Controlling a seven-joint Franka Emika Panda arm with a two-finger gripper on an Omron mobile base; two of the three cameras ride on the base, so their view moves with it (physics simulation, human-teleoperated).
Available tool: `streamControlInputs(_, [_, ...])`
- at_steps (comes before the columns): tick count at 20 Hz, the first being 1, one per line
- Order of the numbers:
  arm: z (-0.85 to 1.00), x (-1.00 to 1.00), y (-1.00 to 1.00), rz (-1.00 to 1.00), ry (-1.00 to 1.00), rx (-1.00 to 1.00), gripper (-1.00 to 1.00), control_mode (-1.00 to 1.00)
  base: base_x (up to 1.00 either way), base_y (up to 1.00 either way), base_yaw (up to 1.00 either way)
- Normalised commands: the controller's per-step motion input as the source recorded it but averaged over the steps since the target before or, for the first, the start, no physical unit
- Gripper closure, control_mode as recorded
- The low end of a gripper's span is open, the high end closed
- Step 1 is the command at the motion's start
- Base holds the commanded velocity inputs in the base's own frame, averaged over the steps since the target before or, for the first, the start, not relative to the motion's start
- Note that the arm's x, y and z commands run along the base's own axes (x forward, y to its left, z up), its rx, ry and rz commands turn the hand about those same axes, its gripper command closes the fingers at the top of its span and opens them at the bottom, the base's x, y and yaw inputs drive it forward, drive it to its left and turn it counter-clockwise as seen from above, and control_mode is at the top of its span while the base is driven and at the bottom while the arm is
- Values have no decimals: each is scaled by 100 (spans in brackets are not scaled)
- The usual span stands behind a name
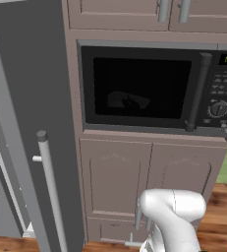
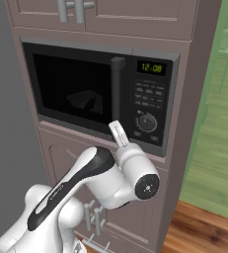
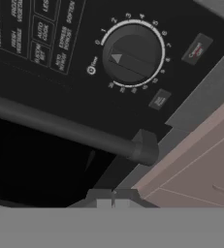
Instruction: Place the tupperware containing the fish and carrot meal in the microwave. Close the microwave door and press the start button to reheat the meal.
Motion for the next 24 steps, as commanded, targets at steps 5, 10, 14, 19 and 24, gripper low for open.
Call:
streamControlInputs(5, [-1,37,0,0,2,12,100,-100,0,0,0])
streamControlInputs(10, [-2,35,-1,0,4,15,100,-100,0,0,0])
streamControlInputs(14, [-14,24,-5,0,4,15,100,-100,0,0,0])
streamControlInputs(19, [-26,13,-7,0,4,14,100,-100,0,0,0])
streamControlInputs(24, [-15,16,-6,0,3,12,100,-100,0,0,0])
